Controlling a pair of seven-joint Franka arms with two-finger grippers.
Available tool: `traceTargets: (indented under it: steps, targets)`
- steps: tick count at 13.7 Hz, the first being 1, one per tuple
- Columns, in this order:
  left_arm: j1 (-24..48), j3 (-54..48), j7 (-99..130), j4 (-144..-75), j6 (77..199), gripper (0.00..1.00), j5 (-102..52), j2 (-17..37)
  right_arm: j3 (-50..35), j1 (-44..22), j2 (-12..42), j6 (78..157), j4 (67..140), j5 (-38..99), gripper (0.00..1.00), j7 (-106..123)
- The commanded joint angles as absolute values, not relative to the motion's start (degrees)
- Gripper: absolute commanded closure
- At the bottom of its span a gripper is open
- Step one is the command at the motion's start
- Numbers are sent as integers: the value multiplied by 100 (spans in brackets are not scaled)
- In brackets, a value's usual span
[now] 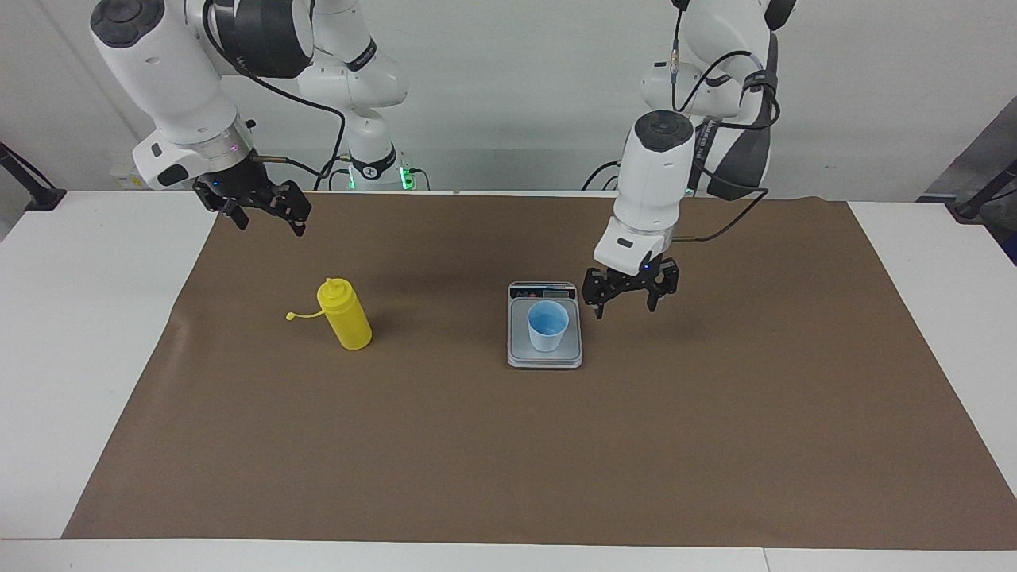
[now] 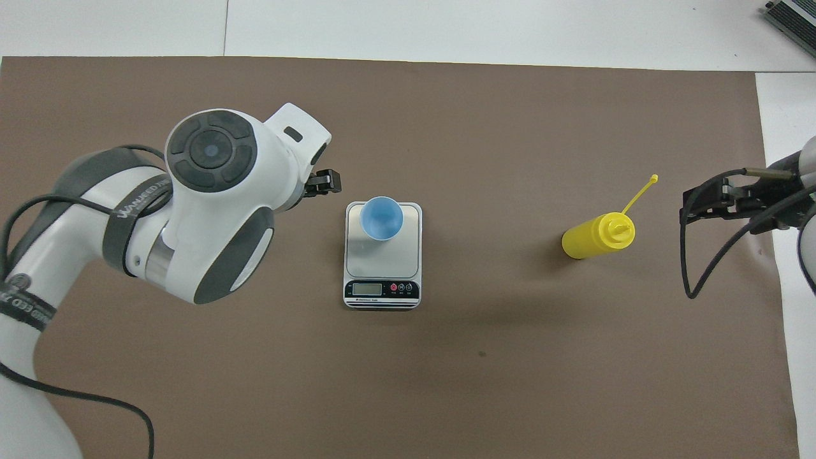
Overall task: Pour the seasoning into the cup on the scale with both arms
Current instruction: 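Open the left gripper and withdraw it from the cup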
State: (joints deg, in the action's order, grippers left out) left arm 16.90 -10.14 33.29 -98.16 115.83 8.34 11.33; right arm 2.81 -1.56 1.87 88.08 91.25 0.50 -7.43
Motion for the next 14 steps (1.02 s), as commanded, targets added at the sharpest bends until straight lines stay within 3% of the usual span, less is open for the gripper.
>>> traceTargets:
  steps: [1,8,14]
  targets:
    - [1250,-1063,2639,-9878,11277,0,844,854,220,-62,88,8842,9220,141,0,-817]
    - [-77,-1037,363,-9835,10355,0,0,71,220,-62,88,8833,9220,141,0,-817]
    - [-431,-1028,-361,-9457,9624,0,-9,18,255,-18,18,8745,9228,141,0,-791]
